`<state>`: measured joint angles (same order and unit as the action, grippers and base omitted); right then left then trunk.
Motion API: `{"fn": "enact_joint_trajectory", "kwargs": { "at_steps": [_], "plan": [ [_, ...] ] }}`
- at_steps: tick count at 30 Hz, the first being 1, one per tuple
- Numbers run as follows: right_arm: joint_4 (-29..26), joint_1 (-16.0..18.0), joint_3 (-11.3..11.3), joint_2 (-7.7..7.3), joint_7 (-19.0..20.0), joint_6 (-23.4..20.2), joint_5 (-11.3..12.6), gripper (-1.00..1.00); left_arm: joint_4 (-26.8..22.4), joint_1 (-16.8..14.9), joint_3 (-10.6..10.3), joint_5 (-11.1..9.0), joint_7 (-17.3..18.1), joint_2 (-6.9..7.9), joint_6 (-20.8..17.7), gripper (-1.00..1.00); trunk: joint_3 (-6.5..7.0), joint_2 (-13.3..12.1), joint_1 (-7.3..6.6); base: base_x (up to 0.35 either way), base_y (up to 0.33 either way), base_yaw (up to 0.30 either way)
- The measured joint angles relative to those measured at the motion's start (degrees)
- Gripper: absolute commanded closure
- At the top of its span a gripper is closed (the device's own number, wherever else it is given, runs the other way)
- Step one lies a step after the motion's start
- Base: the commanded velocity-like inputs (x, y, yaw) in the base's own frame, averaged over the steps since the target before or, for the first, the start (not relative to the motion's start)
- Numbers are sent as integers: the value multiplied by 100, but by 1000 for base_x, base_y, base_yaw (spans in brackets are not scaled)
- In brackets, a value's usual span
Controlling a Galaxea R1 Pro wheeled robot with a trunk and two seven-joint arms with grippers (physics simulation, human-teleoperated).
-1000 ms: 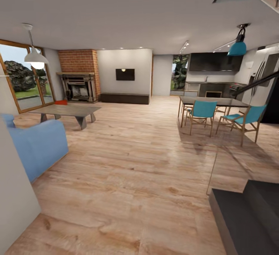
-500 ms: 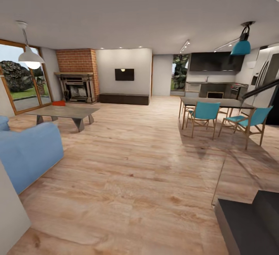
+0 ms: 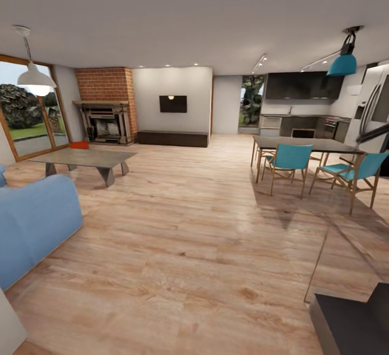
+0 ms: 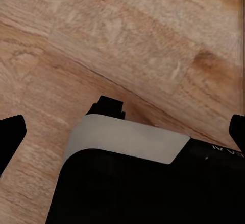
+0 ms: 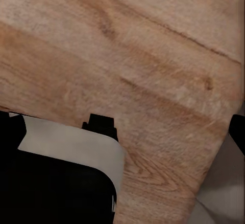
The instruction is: Move the two storage containers from the living room to the garage. In the garage, place one container on the floor and stack the other container on top of it (either order is fine).
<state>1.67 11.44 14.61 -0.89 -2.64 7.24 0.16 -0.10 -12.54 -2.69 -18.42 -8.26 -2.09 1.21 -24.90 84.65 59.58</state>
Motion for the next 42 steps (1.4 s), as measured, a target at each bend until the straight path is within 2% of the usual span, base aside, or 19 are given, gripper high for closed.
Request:
{"fn": "enact_joint_trajectory", "kwargs": {
  "at_steps": [42],
  "plan": [
    [0, 0, 9, -5, -6, -10, 0, -100, 0, 0, 0, 0, 0, 7, -9, -100, 0, 0, 0, 326, 0, 0]
  ]
}}
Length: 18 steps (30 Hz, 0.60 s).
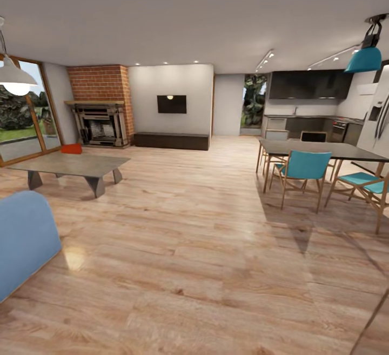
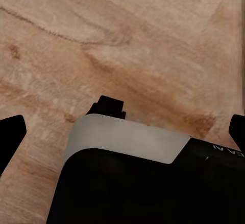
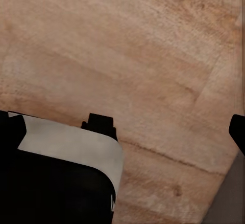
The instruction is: Move the two storage containers from the living room to the garage. In the garage, place one container on the floor and stack the other container on top of it (either order is fine).
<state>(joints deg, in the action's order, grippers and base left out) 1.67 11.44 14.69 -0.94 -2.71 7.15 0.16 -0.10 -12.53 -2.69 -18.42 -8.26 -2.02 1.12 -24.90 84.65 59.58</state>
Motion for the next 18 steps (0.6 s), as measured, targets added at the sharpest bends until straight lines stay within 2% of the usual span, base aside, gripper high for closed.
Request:
{"fn": "enact_joint_trajectory", "kwargs": {
  "at_steps": [18],
  "plan": [
    [0, 0, 0, 2, -3, 3, 1, -100, 0, 0, 0, 0, 0, 3, 0, -100, 0, 0, 0, 326, 0, 0]
  ]
}}
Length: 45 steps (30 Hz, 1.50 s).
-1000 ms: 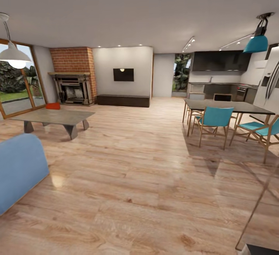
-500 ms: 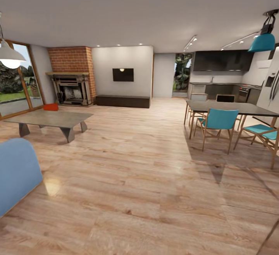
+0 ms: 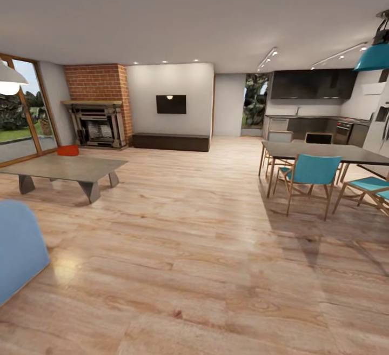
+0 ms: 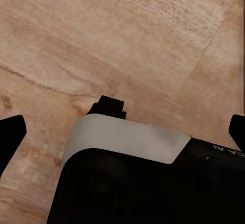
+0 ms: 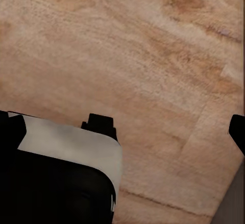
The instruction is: Move the two storage containers from the living room to the garage. In the garage, place one container on the floor and stack the other container on top of it (either order is fine).
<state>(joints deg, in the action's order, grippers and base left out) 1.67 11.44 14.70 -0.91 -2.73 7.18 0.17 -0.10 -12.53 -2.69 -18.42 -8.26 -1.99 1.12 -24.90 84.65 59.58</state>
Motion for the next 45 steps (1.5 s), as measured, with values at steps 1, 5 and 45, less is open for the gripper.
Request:
{"fn": "enact_joint_trajectory", "kwargs": {
  "at_steps": [1, 5, 45],
  "plan": [
    [0, 0, 0, -1, 0, 1, 0, -100, 0, 2, 0, 0, 0, 1, 0, -100, 0, 0, 0, 326, 0, 0],
    [0, 0, 4, 10, 1, -1, 5, -100, 0, -1, 0, 0, 0, -1, 0, -100, 0, 0, 0, 326, 0, 0],
    [0, 0, 7, 28, 0, -1, -4, -100, -1, -1, -5, 9, 0, -10, -12, -100, 0, 0, 0, 326, 0, 0]
  ]
}}
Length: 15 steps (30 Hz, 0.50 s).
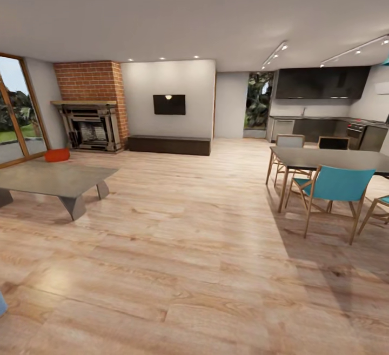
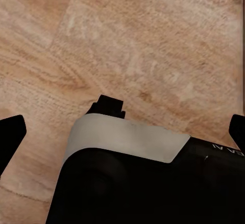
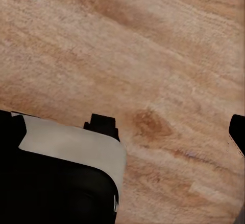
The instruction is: Move the two storage containers from the living room to the garage. In the garage, place one container on the floor and stack the other container on top of it (either order is fine).
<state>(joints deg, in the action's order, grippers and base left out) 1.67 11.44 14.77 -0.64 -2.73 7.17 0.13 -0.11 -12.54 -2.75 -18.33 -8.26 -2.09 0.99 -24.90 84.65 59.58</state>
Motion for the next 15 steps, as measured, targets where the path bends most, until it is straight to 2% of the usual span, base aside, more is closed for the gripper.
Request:
{"fn": "enact_joint_trajectory", "kwargs": {
  "at_steps": [8, 15],
  "plan": [
    [0, 1, -15, -25, -12, 15, 11, -100, -3, 2, 4, -1, 0, 0, 4, -100, 0, 0, 0, 326, 0, 163],
    [0, 0, -6, -47, 4, 9, 12, -100, -2, 0, 5, 0, 0, 0, 4, -100, 0, 0, 0, 326, 0, 18]
  ]
}}
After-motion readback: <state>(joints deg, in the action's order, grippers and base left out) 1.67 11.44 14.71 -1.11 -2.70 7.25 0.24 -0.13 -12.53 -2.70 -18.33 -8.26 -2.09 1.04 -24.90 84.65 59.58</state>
